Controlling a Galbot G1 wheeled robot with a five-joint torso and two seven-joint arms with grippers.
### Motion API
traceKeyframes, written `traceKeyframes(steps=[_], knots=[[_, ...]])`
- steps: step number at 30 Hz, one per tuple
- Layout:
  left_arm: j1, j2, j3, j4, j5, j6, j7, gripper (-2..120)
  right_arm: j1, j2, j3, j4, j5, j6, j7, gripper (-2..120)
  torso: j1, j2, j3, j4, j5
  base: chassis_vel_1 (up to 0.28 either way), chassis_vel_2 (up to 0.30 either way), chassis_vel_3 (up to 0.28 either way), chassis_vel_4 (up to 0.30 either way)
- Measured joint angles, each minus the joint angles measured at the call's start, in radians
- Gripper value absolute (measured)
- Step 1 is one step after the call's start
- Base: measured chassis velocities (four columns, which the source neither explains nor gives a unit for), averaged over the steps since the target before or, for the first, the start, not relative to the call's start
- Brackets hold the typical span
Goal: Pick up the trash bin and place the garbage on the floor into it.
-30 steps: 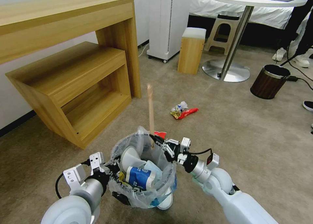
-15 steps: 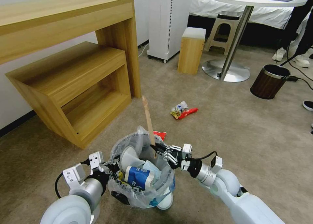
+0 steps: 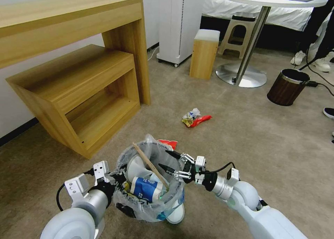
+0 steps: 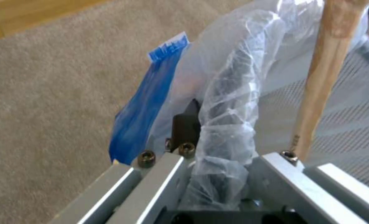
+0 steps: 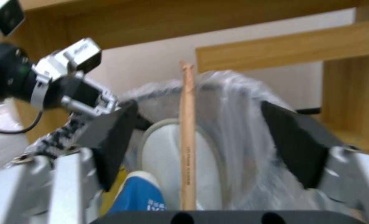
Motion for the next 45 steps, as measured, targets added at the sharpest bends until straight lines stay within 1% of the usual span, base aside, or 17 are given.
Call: traceKeyframes(steps=[1,2,3,4,5,6,9,11,13,17,20,21,27,29,32,38,45], knots=[[-0.004,0.003,-0.01,0.004,-0.004,-0.001,-0.001,1,-0.002,0.001,0.008,0.014,0.012,0.006,0.047,89,0.0,0.0,0.0,0.0,0.0,0.0,0.0,0.0,0.0],[-0.004,0.003,-0.01,0.004,-0.004,-0.001,-0.001,1,-0.002,0.001,0.008,0.014,0.012,0.006,0.047,89,0.0,0.0,0.0,0.0,0.0,0.0,0.0,0.0,0.0],[-0.007,0.007,-0.021,0.009,-0.005,-0.002,-0.003,1,-0.005,0.002,0.02,0.031,0.016,0.008,0.121,96,0.0,0.0,0.0,0.0,-0.0001,0.0,0.0,0.0,0.0],[-0.01,0.012,-0.035,0.016,-0.003,-0.003,-0.005,1,-0.006,0.003,0.032,0.044,0.001,0.004,0.197,98,0.0,0.0,0.0,0.0,0.0,0.0,0.0,0.0,0.0],[-0.013,0.014,-0.042,0.019,-0.001,-0.004,-0.007,1,-0.007,0.004,0.041,0.052,-0.012,-0.003,0.251,99,0.0,0.0,0.0,0.0001,0.0,0.0,0.0,0.0,0.0],[-0.013,0.014,-0.042,0.019,-0.001,-0.004,-0.007,1,-0.007,0.004,0.041,0.052,-0.012,-0.003,0.251,99,0.0,0.0,0.0,0.0001,0.0,0.0,0.0,0.0,0.0],[-0.03,0.025,-0.11,0.045,0.014,-0.008,-0.018,1,-0.025,0.008,0.113,0.084,-0.044,-0.041,0.491,100,0.0,0.0,0.0,0.0001,-0.0001,0.0,0.0,0.0,0.0],[-0.033,0.027,-0.123,0.048,0.016,-0.008,-0.02,1,-0.029,0.009,0.129,0.086,-0.045,-0.045,0.518,100,0.0,0.0,0.0,0.0,-0.0002,0.0,0.0,0.0,0.0],[-0.041,0.034,-0.182,0.06,0.026,-0.008,-0.028,1,-0.057,0.016,0.212,0.081,-0.072,-0.049,0.614,100,0.0,0.0,0.0,0.0001,-0.0001,0.0,0.0,0.0,0.0],[-0.042,0.04,-0.209,0.065,0.034,-0.007,-0.03,1,-0.08,0.017,0.25,0.076,-0.089,-0.049,0.644,100,0.0,0.0,0.0,0.0,-0.0001,0.0,0.0,0.0,0.0],[-0.04,0.052,-0.247,0.076,0.055,-0.005,-0.029,1,-0.122,0.016,0.292,0.074,-0.12,-0.049,0.683,100,0.0,0.0,0.0,-0.0001,-0.0001,0.0,0.0,0.0,0.0],[-0.04,0.052,-0.247,0.076,0.055,-0.005,-0.029,1,-0.122,0.016,0.292,0.074,-0.12,-0.049,0.683,100,0.0,0.0,0.0,-0.0001,-0.0001,0.0,0.0,0.0,0.0],[-0.022,0.064,-0.323,0.088,0.066,-0.002,-0.029,1,-0.22,0.015,0.317,0.09,-0.169,-0.057,0.762,100,0.0,0.0,0.0,0.0,0.0,0.0,0.0,0.0,0.0],[-0.021,0.064,-0.326,0.088,0.065,-0.002,-0.029,1,-0.227,0.015,0.317,0.091,-0.17,-0.057,0.766,100,0.0,0.0,0.0,0.0001,-0.0001,0.0,0.0,0.0,0.0],[-0.011,0.057,-0.34,0.085,0.053,-0.002,-0.029,1,-0.267,0.015,0.297,0.087,-0.189,0.007,0.772,100,0.0,0.0,0.0,0.0001,-0.0001,0.0,0.0,0.0,0.0],[-0.006,0.05,-0.341,0.089,0.06,-0.017,-0.027,1,-0.274,0.023,0.29,0.071,-0.213,0.039,0.769,100,0.0,0.0,0.0,0.0001,0.0,0.0,0.0,0.0,0.0],[-0.012,0.037,-0.31,0.096,0.07,-0.024,-0.024,1,-0.276,0.035,0.285,0.054,-0.219,0.059,0.764,100,0.0,0.0,0.0,0.0,-0.0001,0.0,0.0,0.0,0.0]])
